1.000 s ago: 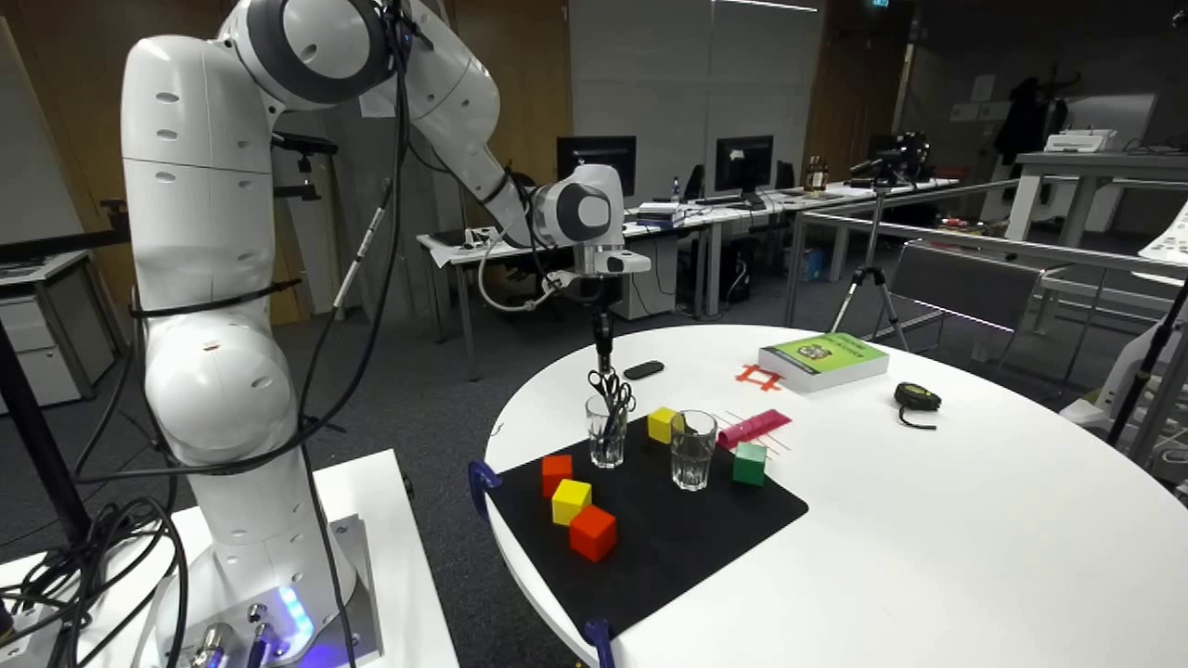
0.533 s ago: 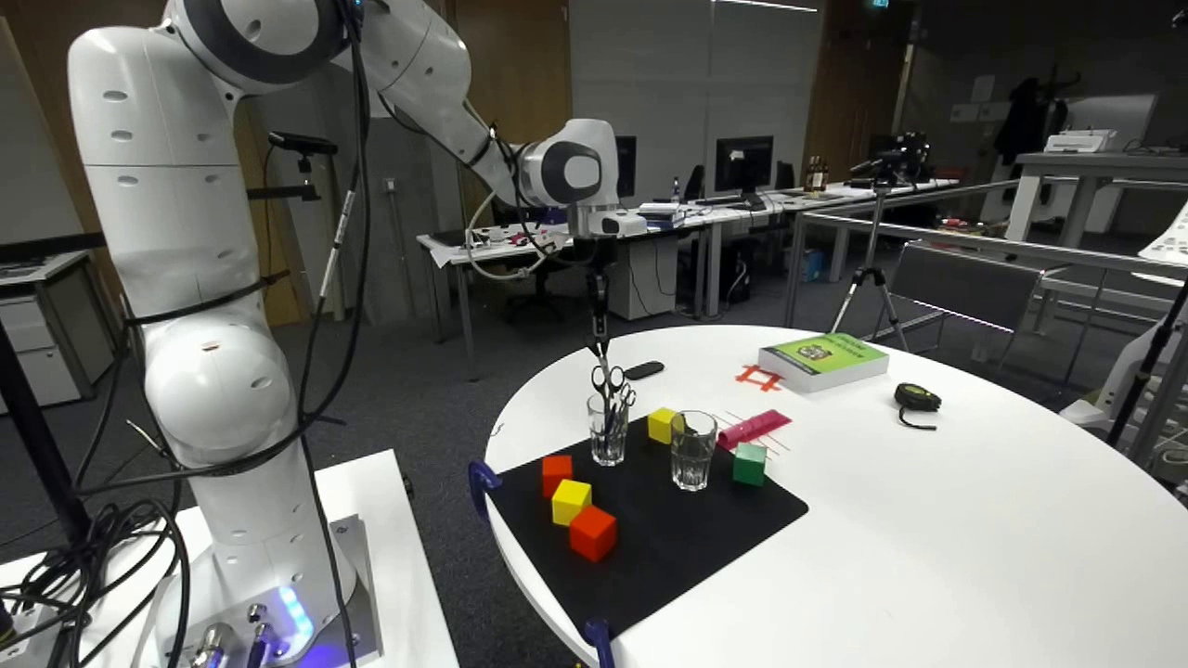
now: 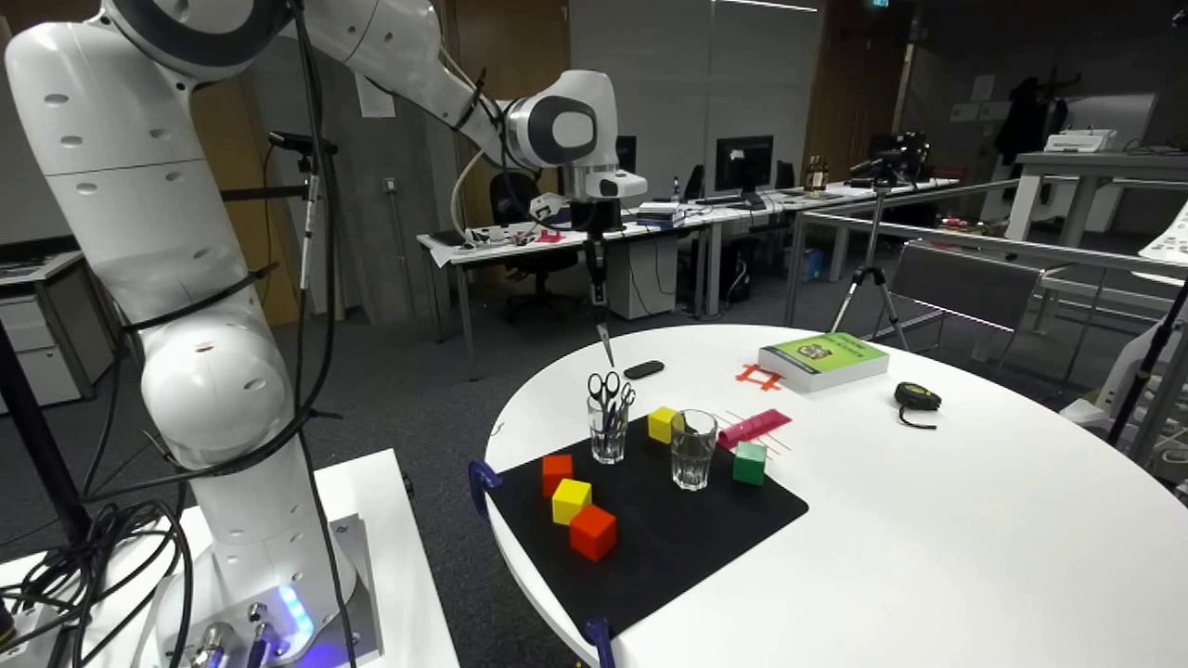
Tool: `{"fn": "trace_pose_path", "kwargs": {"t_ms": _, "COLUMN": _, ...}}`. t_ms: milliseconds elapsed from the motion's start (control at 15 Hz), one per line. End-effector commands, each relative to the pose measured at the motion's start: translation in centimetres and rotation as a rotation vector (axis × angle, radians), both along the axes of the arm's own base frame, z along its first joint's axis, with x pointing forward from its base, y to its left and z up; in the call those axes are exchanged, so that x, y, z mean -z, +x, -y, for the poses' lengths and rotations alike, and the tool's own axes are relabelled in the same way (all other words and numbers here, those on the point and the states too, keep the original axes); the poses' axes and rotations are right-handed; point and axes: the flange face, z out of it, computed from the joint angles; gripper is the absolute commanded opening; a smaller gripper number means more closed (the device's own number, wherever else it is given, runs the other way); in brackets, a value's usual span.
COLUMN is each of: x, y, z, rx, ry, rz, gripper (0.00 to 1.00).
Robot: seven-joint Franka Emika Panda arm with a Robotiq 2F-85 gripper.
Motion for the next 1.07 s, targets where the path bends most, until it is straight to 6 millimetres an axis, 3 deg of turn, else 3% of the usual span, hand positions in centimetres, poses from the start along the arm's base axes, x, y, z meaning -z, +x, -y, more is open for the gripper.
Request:
{"fn": "trace_pose_path", "kwargs": {"t_ms": 0, "x": -2.2, "y": -1.1, "z": 1.9, "rx": 0.01, "ry": 0.017, "rz": 0.007, "gripper": 0.02}}
{"fn": "trace_pose_path", "kwargs": {"t_ms": 1000, "x": -2.3, "y": 0.8, "z": 12.6, "rx": 0.197, "ry": 0.06, "rz": 0.085, "gripper": 0.02}}
